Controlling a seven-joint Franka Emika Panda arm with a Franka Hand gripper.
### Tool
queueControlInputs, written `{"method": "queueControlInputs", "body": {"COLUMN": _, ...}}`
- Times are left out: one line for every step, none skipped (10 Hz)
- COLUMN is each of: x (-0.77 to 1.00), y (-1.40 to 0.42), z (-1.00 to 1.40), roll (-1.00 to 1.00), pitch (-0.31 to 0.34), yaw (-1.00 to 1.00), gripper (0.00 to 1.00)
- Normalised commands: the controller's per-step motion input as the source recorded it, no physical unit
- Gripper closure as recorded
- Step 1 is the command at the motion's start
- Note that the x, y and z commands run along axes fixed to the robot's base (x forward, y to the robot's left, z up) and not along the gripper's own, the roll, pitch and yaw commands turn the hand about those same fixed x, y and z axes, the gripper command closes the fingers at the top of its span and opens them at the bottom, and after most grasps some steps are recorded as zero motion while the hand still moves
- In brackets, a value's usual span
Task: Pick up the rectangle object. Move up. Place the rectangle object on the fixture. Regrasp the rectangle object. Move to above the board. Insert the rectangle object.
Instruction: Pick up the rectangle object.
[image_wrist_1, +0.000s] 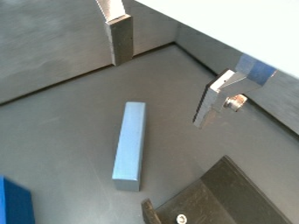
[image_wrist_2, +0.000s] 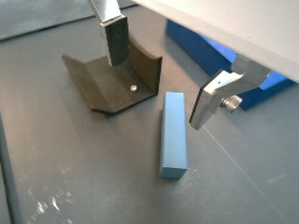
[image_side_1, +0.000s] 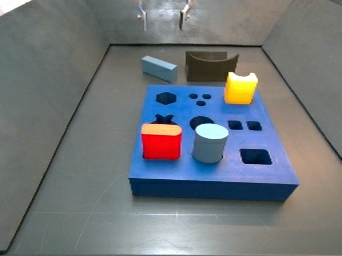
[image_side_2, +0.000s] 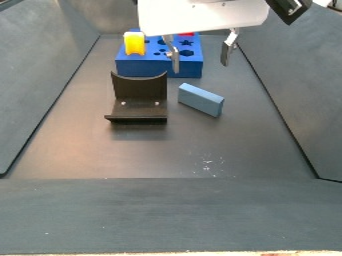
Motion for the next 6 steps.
{"method": "queueControlInputs", "body": {"x": 0.0, "y": -0.08, "z": -0.31, "roll": -0.01, "pitch": 0.014, "yaw": 1.0, "gripper": 0.0}}
{"method": "queueControlInputs", "body": {"x": 0.0, "y": -0.13, "z": -0.33, "roll": -0.02, "pitch": 0.0, "yaw": 0.98, "gripper": 0.0}}
{"method": "queueControlInputs", "body": {"x": 0.0, "y": -0.08, "z": -0.03, "roll": -0.01, "pitch": -0.054, "yaw": 0.03, "gripper": 0.0}}
{"method": "queueControlInputs", "body": {"x": 0.0, "y": 0.0, "z": 0.0, "roll": 0.01, "pitch": 0.0, "yaw": 0.0, "gripper": 0.0}}
{"method": "queueControlInputs", "body": {"x": 0.31, "y": -0.08, "z": -0.1, "roll": 0.15, "pitch": 0.063, "yaw": 0.36, "gripper": 0.0}}
{"method": "queueControlInputs", "body": {"x": 0.21, "y": -0.08, "z": -0.21, "roll": 0.0, "pitch": 0.0, "yaw": 0.95, "gripper": 0.0}}
